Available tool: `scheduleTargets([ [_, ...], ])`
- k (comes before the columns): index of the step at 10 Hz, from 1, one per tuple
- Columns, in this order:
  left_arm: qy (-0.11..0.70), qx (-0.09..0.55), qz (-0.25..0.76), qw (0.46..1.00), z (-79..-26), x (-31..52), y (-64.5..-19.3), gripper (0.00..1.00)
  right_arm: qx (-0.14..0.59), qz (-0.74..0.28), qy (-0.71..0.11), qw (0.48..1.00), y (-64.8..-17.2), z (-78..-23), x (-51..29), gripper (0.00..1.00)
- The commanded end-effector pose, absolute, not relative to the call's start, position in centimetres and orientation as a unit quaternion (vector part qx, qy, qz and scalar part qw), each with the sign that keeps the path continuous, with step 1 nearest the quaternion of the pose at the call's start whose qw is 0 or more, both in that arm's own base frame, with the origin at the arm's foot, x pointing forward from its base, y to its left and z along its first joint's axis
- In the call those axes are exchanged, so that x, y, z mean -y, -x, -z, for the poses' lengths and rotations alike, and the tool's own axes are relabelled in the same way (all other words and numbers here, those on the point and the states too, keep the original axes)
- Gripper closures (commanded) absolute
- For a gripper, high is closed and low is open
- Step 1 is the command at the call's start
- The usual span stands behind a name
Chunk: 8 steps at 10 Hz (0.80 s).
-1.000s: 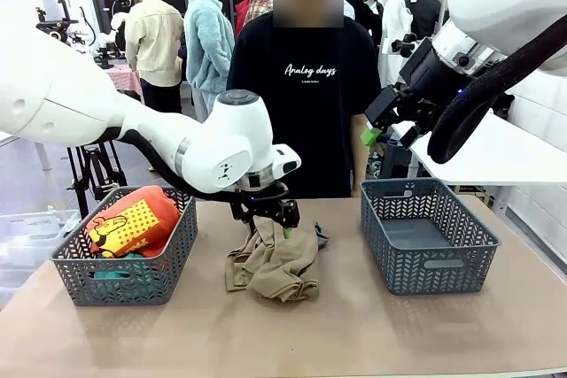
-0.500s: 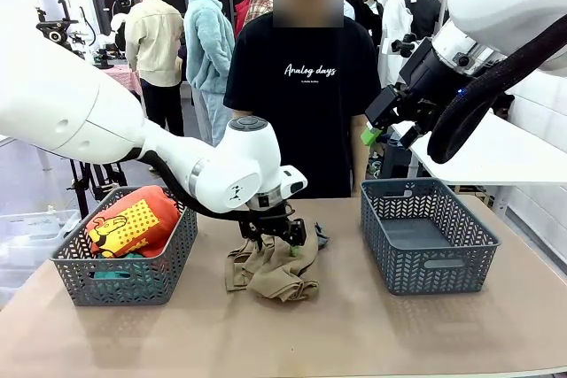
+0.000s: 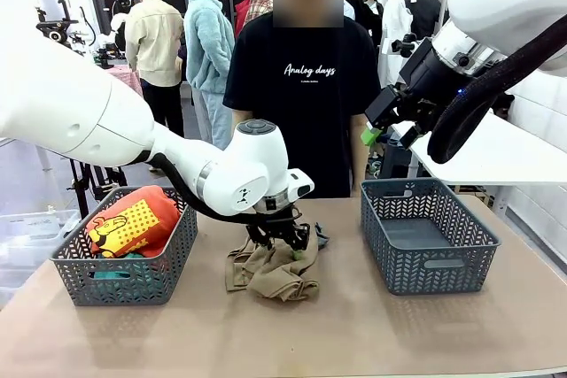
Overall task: Sort the tops and bottoms.
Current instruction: Lift clothes from the center of the table with your left hand.
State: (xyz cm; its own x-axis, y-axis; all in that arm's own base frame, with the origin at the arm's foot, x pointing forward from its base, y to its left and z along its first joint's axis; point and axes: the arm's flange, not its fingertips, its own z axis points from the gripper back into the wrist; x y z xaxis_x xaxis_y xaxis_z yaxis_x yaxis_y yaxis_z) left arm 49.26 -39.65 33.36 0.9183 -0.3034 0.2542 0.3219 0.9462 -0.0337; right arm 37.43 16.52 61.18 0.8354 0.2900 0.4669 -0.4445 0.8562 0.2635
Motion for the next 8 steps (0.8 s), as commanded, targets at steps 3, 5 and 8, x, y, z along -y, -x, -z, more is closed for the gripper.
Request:
scheduleTargets([
  [3,0.02,0.128,0.148,0.98,-34.3,39.2,-49.2,1.0,0.21,-0.198,-0.181,0.94,-37.6,-61.3,-16.5,0.0],
  [5,0.02,0.129,0.144,0.981,-34.7,38.8,-49.0,1.0,0.21,-0.198,-0.181,0.94,-37.6,-61.3,-16.5,0.0],
  [8,0.024,0.138,0.135,0.981,-35.8,37.9,-48.8,1.0,0.21,-0.198,-0.181,0.94,-37.6,-61.3,-16.5,0.0],
])
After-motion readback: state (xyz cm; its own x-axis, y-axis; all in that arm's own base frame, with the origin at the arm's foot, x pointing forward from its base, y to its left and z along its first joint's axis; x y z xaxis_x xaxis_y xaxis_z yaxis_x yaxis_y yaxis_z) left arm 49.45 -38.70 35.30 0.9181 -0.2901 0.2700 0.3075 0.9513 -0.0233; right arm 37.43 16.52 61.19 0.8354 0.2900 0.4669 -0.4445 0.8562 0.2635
